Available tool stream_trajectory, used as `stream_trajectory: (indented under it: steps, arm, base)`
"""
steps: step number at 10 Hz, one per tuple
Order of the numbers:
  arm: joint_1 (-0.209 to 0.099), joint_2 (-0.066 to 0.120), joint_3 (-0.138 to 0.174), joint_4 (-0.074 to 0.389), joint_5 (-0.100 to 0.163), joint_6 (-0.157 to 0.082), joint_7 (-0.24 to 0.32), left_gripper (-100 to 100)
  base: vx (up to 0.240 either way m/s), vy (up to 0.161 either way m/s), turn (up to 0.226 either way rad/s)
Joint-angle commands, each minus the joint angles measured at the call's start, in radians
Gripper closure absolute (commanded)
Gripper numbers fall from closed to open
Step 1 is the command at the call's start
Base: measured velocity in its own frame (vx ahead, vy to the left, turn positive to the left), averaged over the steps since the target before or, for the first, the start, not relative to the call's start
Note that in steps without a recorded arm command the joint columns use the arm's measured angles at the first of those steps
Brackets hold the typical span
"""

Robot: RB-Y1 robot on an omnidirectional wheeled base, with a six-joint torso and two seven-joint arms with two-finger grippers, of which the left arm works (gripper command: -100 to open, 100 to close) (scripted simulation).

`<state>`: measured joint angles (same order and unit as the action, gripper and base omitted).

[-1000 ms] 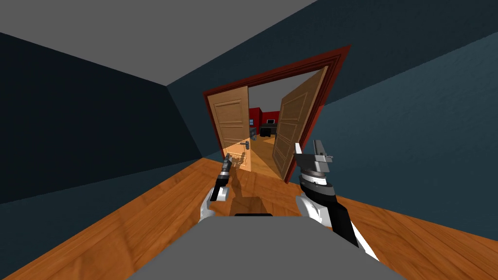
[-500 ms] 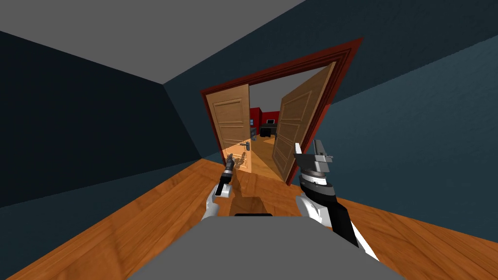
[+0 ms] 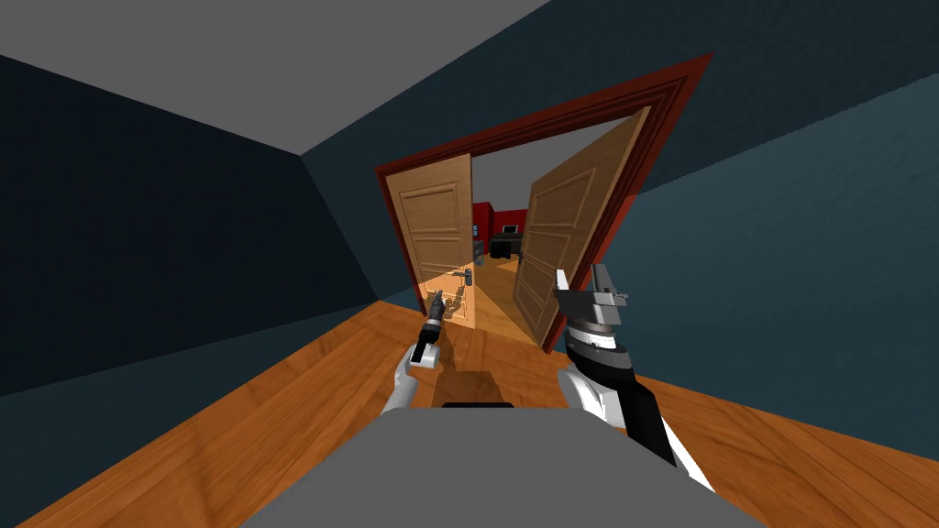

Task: Push the door open

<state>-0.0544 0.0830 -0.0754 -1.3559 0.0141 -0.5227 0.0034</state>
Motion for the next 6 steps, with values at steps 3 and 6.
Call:
stream_trajectory:
  steps: [3, 6]
  arm:
    - [-0.068, -0.010, -0.005, 0.107, -0.005, 0.014, 0.009, -100]
    - [-0.122, -0.017, -0.009, 0.192, -0.008, 0.025, 0.019, -100]
  base:
    - [0.102, 0.042, -0.015]
    - [0.086, 0.049, -0.013]
